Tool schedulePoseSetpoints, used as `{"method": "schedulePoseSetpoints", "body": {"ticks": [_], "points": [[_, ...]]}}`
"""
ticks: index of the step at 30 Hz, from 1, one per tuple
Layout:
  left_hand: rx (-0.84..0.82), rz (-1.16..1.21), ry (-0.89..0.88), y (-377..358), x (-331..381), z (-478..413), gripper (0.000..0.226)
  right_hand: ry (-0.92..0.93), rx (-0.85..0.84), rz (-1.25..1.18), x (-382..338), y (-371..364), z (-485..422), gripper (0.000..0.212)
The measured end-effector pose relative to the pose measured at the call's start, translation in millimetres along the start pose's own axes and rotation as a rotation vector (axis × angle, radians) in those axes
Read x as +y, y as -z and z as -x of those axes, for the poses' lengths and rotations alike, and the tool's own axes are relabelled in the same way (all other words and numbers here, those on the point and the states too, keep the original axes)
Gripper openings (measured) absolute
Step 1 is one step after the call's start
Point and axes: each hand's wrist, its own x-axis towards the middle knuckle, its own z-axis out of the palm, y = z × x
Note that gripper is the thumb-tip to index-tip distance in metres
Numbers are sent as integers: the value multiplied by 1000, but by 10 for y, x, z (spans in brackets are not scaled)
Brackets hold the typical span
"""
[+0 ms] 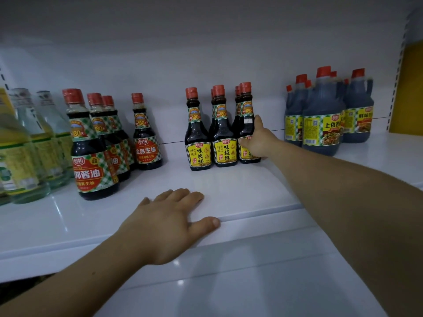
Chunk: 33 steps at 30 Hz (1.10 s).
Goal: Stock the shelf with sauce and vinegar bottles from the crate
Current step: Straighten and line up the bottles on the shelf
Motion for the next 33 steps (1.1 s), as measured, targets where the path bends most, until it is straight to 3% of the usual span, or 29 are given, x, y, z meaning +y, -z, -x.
{"method": "schedulePoseSetpoints", "body": {"ticks": [7,12,14,25,29,33], "points": [[1,0,2,-13,-10,16,97,-27,-54,-78,3,32,-42,81],[5,10,2,-8,-15,7,96,-31,31,-115,-13,-104,-4,124],[-2,10,4,0,-8,8,96,-12,45,-40,-16,-176,-4,130],[-26,67,27,40,12,-19,100,-14,106,91,-43,-150,37,132],[-26,120,21,45,-16,-43,98,140,240,231,-238,-89,142,119],[-29,198,27,91,-51,-47,81,202,203,234,-559,-162,411,107]]}}
